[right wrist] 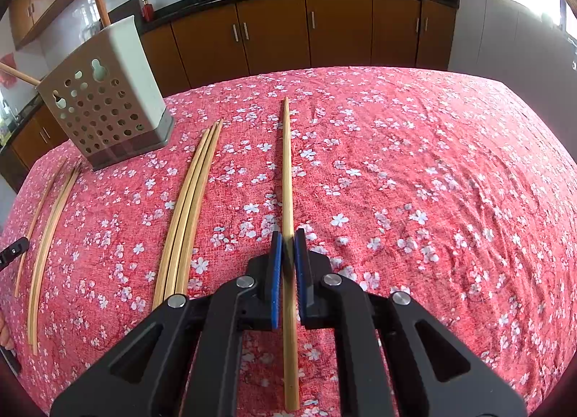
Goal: Organize utensils
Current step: 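Grasp another chopstick with the left gripper while the right gripper grasps one too, then carry the left gripper's chopstick into the holder while the right gripper inserts its own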
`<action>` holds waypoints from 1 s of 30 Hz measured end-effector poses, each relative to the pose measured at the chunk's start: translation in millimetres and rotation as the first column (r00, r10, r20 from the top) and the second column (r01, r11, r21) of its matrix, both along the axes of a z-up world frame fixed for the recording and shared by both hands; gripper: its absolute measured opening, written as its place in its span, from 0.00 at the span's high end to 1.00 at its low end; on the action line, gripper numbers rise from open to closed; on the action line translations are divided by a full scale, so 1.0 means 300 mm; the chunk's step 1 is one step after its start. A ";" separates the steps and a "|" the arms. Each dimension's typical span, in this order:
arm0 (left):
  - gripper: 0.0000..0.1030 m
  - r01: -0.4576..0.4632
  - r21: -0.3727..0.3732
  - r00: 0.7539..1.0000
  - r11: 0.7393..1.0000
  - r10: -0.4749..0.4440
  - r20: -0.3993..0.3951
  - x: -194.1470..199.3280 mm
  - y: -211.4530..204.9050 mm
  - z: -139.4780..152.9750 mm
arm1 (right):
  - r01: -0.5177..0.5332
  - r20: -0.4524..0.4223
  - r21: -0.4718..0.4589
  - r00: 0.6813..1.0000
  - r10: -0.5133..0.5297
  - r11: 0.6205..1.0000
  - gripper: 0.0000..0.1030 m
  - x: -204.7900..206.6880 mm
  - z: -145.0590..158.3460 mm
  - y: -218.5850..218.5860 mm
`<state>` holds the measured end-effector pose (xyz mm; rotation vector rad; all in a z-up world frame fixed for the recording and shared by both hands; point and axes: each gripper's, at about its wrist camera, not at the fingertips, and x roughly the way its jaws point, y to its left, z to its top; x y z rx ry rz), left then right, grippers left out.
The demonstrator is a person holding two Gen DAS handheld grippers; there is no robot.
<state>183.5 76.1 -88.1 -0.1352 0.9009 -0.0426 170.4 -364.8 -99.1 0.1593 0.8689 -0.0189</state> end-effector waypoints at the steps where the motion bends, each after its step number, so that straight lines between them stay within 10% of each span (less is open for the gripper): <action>1: 0.92 0.000 0.000 1.000 1.000 0.000 0.000 0.002 -0.002 -0.001 | 0.001 0.000 0.001 1.000 -0.001 1.000 0.92 0.000 0.000 0.000; 17: 0.93 0.026 0.076 1.000 0.997 -0.026 0.001 -0.033 -0.035 0.022 | -0.008 0.024 0.006 1.000 0.008 1.000 0.93 -0.070 0.026 0.001; 30: 0.93 0.014 0.040 0.969 0.999 -0.023 0.247 -0.110 -0.036 0.323 | 0.014 0.269 0.041 0.963 -0.025 0.999 0.93 -0.158 0.295 -0.051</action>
